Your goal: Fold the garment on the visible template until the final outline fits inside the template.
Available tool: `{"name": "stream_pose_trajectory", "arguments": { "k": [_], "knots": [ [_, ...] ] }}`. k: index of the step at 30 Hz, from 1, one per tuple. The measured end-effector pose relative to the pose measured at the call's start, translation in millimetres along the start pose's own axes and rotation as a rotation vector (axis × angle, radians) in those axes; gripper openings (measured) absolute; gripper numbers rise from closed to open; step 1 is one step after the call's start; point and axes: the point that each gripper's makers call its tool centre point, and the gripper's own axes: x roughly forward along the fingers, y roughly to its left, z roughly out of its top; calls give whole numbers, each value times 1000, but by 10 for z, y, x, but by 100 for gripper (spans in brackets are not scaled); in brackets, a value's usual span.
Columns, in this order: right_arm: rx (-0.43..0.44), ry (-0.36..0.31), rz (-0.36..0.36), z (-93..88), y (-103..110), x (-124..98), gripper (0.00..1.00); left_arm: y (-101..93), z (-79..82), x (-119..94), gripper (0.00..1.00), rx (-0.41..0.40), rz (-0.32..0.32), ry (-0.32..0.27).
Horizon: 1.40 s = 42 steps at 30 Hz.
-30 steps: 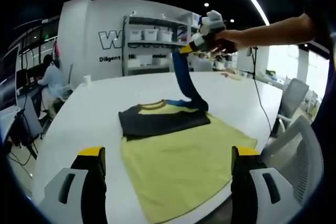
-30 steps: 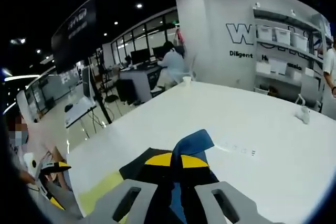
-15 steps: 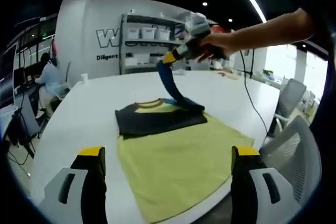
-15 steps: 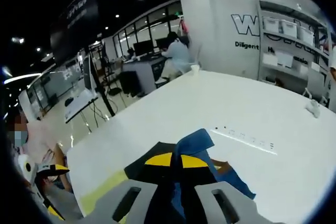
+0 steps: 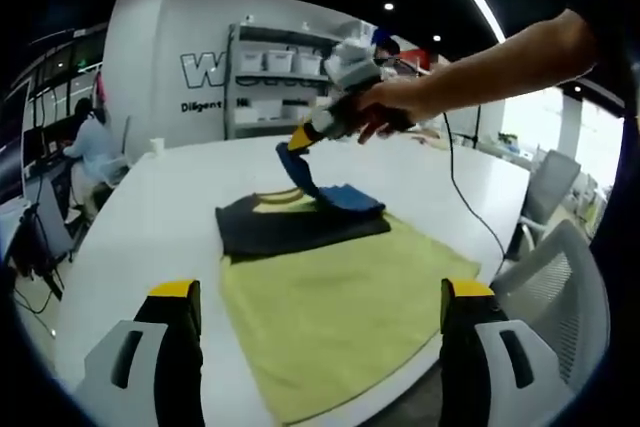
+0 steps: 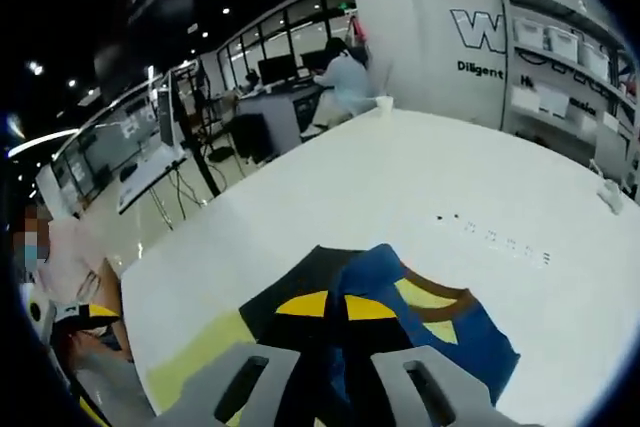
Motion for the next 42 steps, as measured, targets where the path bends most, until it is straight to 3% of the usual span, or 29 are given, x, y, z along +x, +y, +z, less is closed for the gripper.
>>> {"name": "stream_pose_trajectory", "arguments": {
  "k": [20,42],
  "knots": [
    [1,100,1,-371,182,412,0,-27,-34,1,98,7,-14,18],
    [-110,206,55,-729,474,701,0,-47,-77,22,99,1,-26,38]
  ]
}}
